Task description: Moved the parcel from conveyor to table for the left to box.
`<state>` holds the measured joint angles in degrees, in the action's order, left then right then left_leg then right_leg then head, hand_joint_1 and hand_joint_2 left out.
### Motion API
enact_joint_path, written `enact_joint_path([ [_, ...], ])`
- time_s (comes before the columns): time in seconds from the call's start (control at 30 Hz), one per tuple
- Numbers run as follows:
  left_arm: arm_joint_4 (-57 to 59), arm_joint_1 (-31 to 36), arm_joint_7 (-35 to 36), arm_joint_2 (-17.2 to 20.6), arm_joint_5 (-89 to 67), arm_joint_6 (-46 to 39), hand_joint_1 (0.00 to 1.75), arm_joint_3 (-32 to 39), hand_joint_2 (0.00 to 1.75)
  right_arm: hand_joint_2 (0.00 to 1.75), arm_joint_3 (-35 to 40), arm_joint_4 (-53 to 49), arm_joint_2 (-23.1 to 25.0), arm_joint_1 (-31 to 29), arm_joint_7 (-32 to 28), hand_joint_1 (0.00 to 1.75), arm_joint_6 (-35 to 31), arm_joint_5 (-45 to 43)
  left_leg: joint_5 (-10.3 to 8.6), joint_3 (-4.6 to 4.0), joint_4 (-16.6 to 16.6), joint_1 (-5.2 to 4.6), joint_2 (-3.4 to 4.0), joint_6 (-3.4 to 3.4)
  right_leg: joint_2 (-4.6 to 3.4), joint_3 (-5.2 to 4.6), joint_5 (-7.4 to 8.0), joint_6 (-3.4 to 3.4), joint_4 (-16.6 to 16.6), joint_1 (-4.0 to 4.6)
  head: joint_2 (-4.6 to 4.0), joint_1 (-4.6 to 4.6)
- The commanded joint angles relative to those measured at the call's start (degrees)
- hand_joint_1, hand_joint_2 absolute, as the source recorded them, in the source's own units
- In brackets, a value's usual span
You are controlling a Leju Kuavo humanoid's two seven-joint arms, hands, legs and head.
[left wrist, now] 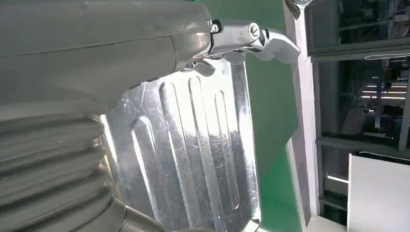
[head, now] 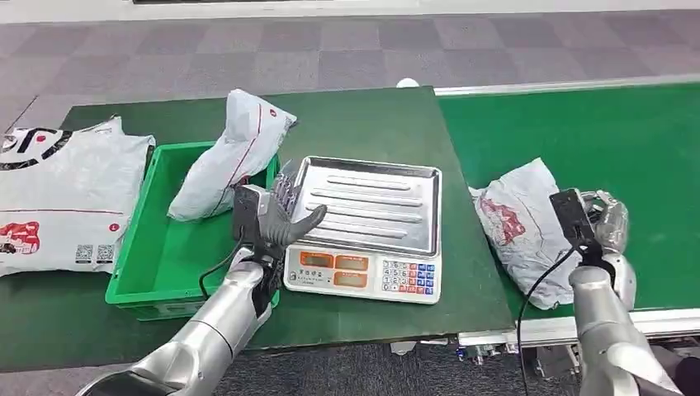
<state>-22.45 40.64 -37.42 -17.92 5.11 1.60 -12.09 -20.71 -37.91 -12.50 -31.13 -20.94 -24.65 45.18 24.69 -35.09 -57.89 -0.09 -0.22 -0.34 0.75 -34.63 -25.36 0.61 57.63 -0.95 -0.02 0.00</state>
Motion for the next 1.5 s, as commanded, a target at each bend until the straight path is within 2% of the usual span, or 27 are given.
enact_joint_path([
  [0.03,1.1,0.7,0.2,0.8,-0.3,-0.2,0.0,3.1,1.75,1.75,10.8,-7.0,-1.1,4.1,1.8,1.75,-1.0,-1.2,0.03,0.06,0.0,0.0,0.1,-0.03,-0.13,0.03,-0.01,-0.01,0.0,0.01,0.02,0.0],
  [0.13,1.0,0.7,0.2,0.8,-0.3,-0.3,0.0,3.2,1.75,1.75,11.3,-6.7,-1.4,4.1,1.7,1.75,-0.5,-2.0,0.03,0.15,0.1,0.04,0.14,-0.05,-0.18,0.11,0.0,-0.04,-0.1,0.04,0.02,0.0],
  [0.2,1.0,0.5,0.1,0.8,-0.3,-0.3,0.0,3.2,1.75,1.75,13.8,-4.8,-2.8,3.7,5.1,1.75,0.6,-1.0,0.03,0.11,0.1,0.02,0.12,-0.04,-0.15,0.09,0.0,-0.02,-0.1,0.02,0.0,0.0],
  [0.23,0.9,0.5,0.1,0.9,-0.3,-0.2,0.0,3.3,1.75,1.75,16.3,-2.1,-4.2,2.6,9.2,0.17,2.8,0.9,0.02,0.07,0.0,0.02,0.08,-0.03,-0.1,0.07,-0.01,0.0,-0.1,0.02,0.02,0.0],
  [0.27,0.8,0.5,0.2,0.9,-0.4,-0.1,0.0,3.3,1.75,1.75,17.6,0.2,-5.1,1.6,11.6,0.0,4.4,2.1,0.02,0.06,0.0,-0.01,0.09,-0.02,-0.11,0.04,-0.02,0.01,0.0,0.0,0.0,0.0],
  [0.3,0.8,0.4,0.3,0.8,-0.4,0.0,0.0,3.3,1.75,1.75,19.4,3.1,-6.0,0.5,14.6,0.0,5.9,4.1,0.04,0.15,0.1,0.02,0.15,-0.03,-0.18,0.12,0.0,-0.01,-0.1,0.03,0.0,0.0],
  [0.4,0.7,0.6,0.6,0.8,-0.5,0.1,0.0,3.3,1.75,1.75,22.6,10.5,-6.5,-2.4,18.6,0.0,10.4,7.6,0.04,0.15,0.1,0.04,0.2,-0.01,-0.23,0.14,0.03,0.01,-0.1,0.04,0.02,0.0],
  [0.57,0.3,0.4,0.7,1.0,-0.1,0.1,0.0,3.6,1.75,1.75,24.7,17.6,-4.0,-4.0,21.7,0.0,13.9,9.2,0.04,0.17,0.1,0.07,0.3,-0.04,-0.34,0.17,0.07,-0.03,-0.2,0.07,0.0,0.0],
  [1.0,0.3,0.4,0.7,1.0,-0.1,0.1,0.0,3.6,1.75,1.75,24.5,18.5,-3.4,-3.5,21.9,0.0,14.7,8.8,0.02,0.1,0.1,0.08,0.12,-0.03,-0.14,0.13,0.0,0.0,-0.1,0.08,0.02,0.0],
  [1.17,0.2,0.4,1.0,1.0,0.1,0.5,0.0,3.3,1.75,1.75,24.9,21.3,-1.9,-3.3,24.1,0.0,21.4,8.8,0.02,0.16,0.1,0.09,0.17,-0.05,-0.19,0.19,0.02,-0.01,-0.2,0.09,0.02,0.0],
  [1.33,0.4,0.5,0.8,0.9,0.2,1.1,0.0,2.8,1.75,1.75,27.0,22.8,-3.3,-4.1,22.7,0.0,32.3,9.4,0.03,0.22,0.1,0.12,0.08,-0.05,-0.1,0.28,-0.02,-0.01,-0.2,0.12,0.02,0.0],
  [1.5,0.4,0.5,0.8,0.9,0.2,1.1,0.0,2.8,1.75,1.75,27.0,22.7,-3.5,-4.2,22.6,0.0,32.6,9.4,0.01,0.26,0.1,0.11,0.04,-0.03,-0.03,0.29,-0.04,0.02,-0.2,0.11,0.02,0.0],
])
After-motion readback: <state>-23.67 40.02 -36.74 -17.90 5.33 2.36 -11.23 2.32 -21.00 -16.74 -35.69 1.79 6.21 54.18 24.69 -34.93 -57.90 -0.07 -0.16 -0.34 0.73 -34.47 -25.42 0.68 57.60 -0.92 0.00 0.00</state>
